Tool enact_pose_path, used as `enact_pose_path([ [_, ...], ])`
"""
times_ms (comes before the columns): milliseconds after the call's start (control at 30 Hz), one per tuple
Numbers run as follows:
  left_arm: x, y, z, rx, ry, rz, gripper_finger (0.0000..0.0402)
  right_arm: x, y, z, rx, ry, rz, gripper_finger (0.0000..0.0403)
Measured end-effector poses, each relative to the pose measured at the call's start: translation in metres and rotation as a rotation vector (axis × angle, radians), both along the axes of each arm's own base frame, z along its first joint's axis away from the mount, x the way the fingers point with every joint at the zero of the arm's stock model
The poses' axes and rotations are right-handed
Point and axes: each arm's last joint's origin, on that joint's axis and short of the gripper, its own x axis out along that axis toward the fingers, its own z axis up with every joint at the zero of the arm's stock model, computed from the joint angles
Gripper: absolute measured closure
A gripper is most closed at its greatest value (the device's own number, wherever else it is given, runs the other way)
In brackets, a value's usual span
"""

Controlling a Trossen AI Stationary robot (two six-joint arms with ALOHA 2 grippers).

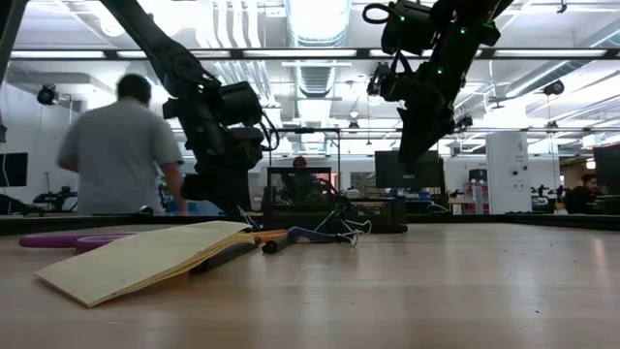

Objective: Pick and place office supplies into organizer
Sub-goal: Put the top black binder clip into the black desk organizer

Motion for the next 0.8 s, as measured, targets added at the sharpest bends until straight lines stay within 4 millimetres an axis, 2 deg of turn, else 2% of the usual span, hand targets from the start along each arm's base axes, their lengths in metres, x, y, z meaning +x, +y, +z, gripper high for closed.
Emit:
enact_pose_path([
  [167,0.0017,0.0011,0.0009,0.013,-0.022,0.0,0.0281,0.0001,0.0,0.0001,0.003,-0.003,-0.009,0.0249],
  [433,0.0011,-0.0002,-0.0018,0.008,-0.036,-0.007,0.0346,0.0003,-0.0001,0.0001,0.006,-0.007,-0.016,0.0247],
  [800,-0.0004,-0.0023,-0.0065,-0.002,-0.058,-0.018,0.0395,0.0006,-0.0002,0.0004,0.003,-0.011,-0.016,0.0254],
])
